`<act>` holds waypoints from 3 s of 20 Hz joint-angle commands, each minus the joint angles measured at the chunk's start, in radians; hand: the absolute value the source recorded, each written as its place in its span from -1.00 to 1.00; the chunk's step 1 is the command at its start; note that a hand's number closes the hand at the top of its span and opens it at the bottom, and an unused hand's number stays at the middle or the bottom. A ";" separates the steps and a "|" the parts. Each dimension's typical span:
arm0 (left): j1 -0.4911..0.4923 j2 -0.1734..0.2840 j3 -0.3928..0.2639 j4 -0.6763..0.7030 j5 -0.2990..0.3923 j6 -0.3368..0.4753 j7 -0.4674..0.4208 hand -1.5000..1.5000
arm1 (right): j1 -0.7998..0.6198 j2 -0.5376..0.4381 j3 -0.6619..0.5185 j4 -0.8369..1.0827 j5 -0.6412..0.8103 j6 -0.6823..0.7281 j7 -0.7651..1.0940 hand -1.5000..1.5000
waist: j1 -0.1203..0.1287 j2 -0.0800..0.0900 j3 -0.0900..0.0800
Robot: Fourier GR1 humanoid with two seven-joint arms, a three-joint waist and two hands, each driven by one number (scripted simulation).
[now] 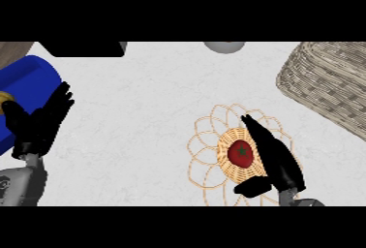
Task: Pick the tomato from the placemat and place it in the basket
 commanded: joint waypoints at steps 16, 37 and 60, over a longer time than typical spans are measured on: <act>0.034 -0.019 0.038 -0.033 -0.009 -0.040 -0.003 0.00 | -0.045 0.075 0.071 0.215 0.197 -0.043 -0.080 1.00 | 0.002 0.000 0.000; 0.006 -0.033 0.022 0.032 -0.039 -0.036 -0.029 0.00 | -0.551 0.141 0.344 0.186 0.071 -0.697 0.492 1.00 | 0.004 -0.004 -0.001; -0.012 -0.048 0.024 -0.015 -0.053 -0.012 0.010 0.00 | -1.073 -0.009 -0.228 0.372 0.261 -0.357 0.629 1.00 | 0.008 0.003 -0.001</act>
